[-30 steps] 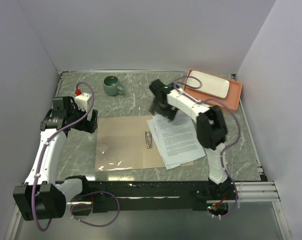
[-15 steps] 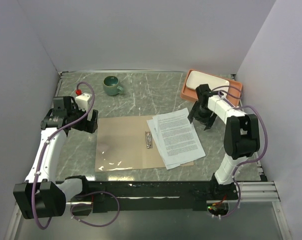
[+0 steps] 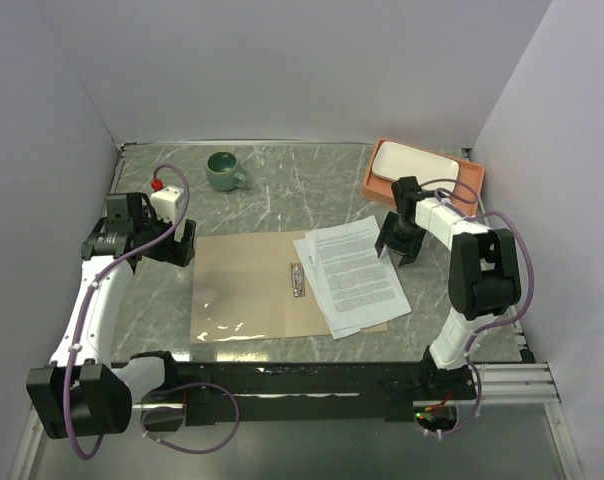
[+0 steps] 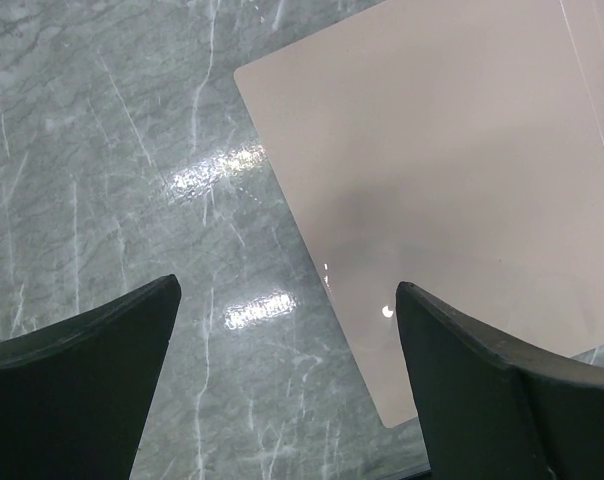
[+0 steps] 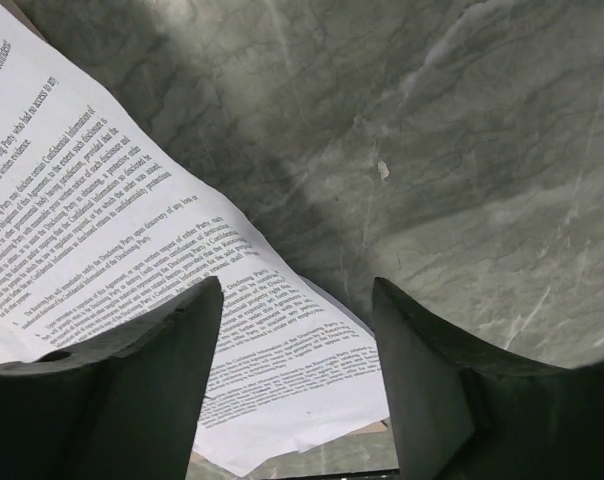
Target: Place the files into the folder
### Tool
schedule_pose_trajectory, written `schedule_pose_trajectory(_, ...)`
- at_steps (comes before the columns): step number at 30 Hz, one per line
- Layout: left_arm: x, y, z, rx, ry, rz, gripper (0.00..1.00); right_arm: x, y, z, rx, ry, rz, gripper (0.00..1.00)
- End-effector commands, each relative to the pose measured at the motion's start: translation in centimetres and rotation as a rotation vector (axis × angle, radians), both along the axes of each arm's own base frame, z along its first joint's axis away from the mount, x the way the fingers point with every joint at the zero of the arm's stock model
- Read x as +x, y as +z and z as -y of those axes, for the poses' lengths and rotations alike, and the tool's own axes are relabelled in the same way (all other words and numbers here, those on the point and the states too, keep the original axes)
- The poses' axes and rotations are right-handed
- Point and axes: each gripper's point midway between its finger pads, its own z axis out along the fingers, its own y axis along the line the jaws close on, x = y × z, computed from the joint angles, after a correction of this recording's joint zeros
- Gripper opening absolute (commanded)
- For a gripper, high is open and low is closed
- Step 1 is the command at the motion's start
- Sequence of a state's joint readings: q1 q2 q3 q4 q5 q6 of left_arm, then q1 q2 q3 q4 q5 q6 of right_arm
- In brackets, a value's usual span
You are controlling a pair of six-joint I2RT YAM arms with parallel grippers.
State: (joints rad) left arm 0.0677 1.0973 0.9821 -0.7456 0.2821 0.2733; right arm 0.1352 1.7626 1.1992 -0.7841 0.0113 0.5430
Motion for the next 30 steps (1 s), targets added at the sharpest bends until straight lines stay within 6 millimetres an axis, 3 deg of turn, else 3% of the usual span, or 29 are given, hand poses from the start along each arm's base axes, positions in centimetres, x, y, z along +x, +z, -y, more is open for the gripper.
schedule_pose_trajectory(1, 0.3, 2.2, -0.1, 0.023, -0.014, 0.068, 0.96, -0.3, 0.2, 0.1, 0.006, 0.004, 0.007, 0.65)
schedule_pose_trajectory(6, 0.5, 2.7, -0.6, 0.051, -0.009, 0.076, 0.96, -2.5, -0.8, 0.1, -0.033, 0.004, -0.051, 0.67)
schedule_pose_trajectory(9, 0.8, 3.4, -0.8, 0.061, -0.005, 0.088, 0.96, -3.9, -1.6, -0.3, -0.011, -0.021, -0.075, 0.62)
schedule_pose_trajectory(16, 0.7, 3.1, -0.7, 0.055, -0.004, 0.095, 0.96, -5.1, -0.6, -3.2, 0.053, 0.003, -0.053, 0.47)
schedule_pose_trajectory(19, 0.4, 2.9, -0.7, 0.055, -0.004, 0.095, 0.96, -5.5, 0.1, -4.2, 0.071, 0.006, -0.042, 0.45)
schedule_pose_trajectory(24, 0.2, 2.6, -0.7, 0.059, -0.003, 0.098, 0.96, -6.2, 1.0, -5.2, 0.095, 0.016, -0.031, 0.45)
schedule_pose_trajectory(28, 0.0, 2.4, -0.7, 0.061, -0.008, 0.093, 0.96, -6.7, 0.9, -5.4, 0.089, 0.027, -0.024, 0.57)
schedule_pose_trajectory(30, 0.1, 2.4, -0.8, 0.065, -0.007, 0.098, 0.96, -6.5, 0.7, -5.1, 0.075, 0.035, -0.02, 0.58)
